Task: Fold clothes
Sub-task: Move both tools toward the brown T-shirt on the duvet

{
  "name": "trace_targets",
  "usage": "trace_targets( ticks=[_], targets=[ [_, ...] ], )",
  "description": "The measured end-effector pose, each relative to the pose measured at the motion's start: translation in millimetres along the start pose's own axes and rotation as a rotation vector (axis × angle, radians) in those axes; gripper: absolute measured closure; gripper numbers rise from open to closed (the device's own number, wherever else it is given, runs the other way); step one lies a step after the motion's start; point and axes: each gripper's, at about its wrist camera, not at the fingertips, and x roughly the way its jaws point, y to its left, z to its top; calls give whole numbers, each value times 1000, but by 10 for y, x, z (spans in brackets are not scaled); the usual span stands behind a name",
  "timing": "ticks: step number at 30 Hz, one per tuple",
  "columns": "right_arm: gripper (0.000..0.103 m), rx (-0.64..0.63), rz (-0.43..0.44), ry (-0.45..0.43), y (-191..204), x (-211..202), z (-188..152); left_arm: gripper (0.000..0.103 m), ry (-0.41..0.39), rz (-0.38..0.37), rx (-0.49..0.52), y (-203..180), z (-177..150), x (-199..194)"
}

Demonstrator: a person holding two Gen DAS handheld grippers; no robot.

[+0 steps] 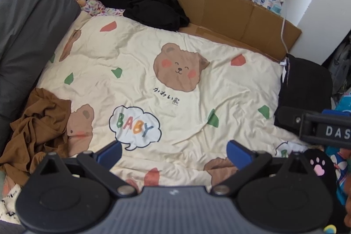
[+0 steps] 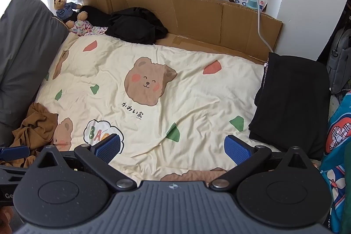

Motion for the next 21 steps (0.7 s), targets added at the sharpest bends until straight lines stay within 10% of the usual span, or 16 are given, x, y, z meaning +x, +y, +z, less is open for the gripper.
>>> trace_targets(
  ticks=[21],
  targets=[
    [0,14,-40,-56,-87,36,94,0,-23,-4,-32,14,151,92]
  ],
)
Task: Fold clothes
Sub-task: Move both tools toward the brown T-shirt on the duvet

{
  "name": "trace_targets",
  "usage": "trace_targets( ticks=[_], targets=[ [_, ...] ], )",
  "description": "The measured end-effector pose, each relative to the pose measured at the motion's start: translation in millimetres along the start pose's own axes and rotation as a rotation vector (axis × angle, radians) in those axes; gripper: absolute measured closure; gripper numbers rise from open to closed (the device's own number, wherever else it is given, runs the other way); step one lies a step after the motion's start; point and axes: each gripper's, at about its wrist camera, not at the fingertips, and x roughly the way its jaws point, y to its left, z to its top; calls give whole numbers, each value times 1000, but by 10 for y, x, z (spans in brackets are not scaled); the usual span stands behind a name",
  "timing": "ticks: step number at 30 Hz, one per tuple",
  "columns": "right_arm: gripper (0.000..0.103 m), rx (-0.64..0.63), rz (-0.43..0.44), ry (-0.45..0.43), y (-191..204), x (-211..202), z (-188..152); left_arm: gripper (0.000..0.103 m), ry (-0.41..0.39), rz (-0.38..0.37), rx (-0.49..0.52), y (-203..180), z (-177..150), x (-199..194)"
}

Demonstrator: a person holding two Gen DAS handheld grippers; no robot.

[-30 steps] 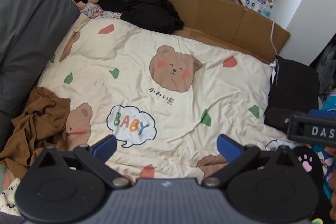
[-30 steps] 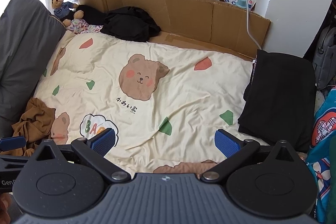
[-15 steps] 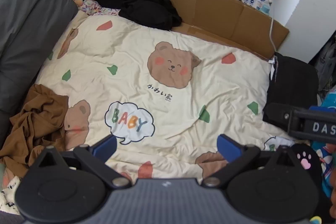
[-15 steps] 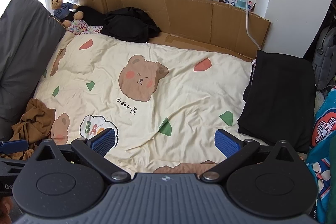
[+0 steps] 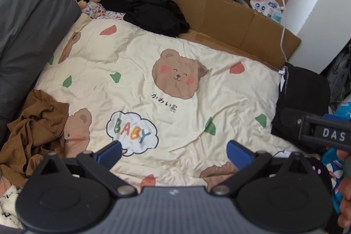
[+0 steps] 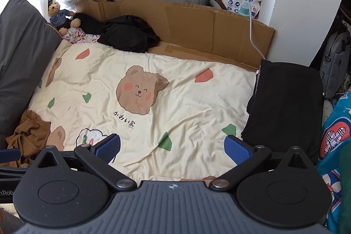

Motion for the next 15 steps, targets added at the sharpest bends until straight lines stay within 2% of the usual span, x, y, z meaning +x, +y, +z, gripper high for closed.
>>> trace_targets(
  ticks=[4,8,15],
  targets=[
    [0,-7,-2,1,-10,55,10,0,-19,22,-13,25,84,62],
    [0,4,29,16,0,89,41,1,-49,8,-13,54,151,96],
    [0,-18,71,-49,47,109,137,2,-89,25,12,52,290,206]
  ],
)
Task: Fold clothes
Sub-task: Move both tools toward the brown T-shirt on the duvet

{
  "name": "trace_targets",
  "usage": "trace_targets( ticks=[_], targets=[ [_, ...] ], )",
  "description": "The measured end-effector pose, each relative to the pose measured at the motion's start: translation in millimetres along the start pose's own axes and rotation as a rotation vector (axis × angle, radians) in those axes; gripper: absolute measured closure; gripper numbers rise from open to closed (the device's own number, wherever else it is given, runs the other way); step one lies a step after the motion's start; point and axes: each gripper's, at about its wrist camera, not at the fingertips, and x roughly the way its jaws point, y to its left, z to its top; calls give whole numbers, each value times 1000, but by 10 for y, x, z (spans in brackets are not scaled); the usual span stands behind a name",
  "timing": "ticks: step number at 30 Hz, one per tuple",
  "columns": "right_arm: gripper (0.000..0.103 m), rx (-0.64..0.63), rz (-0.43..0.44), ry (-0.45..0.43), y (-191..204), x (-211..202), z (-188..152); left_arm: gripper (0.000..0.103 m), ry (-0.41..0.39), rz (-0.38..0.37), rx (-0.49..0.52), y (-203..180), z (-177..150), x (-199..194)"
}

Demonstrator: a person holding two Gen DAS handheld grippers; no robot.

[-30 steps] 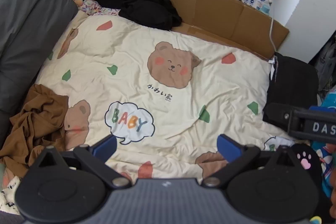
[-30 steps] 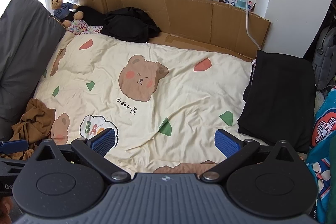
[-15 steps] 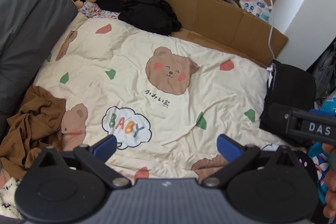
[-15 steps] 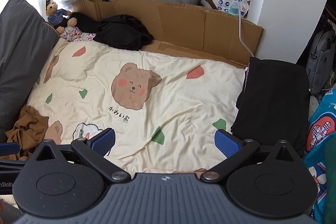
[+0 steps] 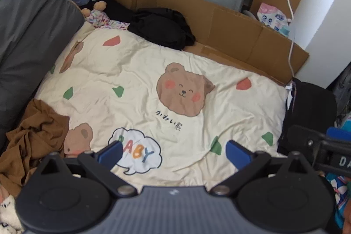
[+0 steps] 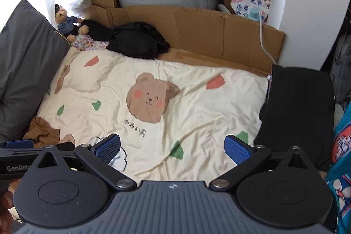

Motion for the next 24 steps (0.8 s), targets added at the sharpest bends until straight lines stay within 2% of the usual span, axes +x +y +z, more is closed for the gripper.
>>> trace_targets(
  ticks=[3,8,11,17,24],
  targets=[
    [0,-26,2,-27,-12,89,73,2,-13,13,19,4,63,79],
    [0,1,23,-17,-91,223,161,2,-17,-15,36,95,184,228],
    [0,5,28,-26,-97,264,216,2,-19,1,44,160,237,323],
    [0,6,22,-37,-59,362,285,2,4,30,-16,354,319,455],
    [0,10,30,-38,5,528,358,2,-51,38,-2,484,461,461]
  ],
)
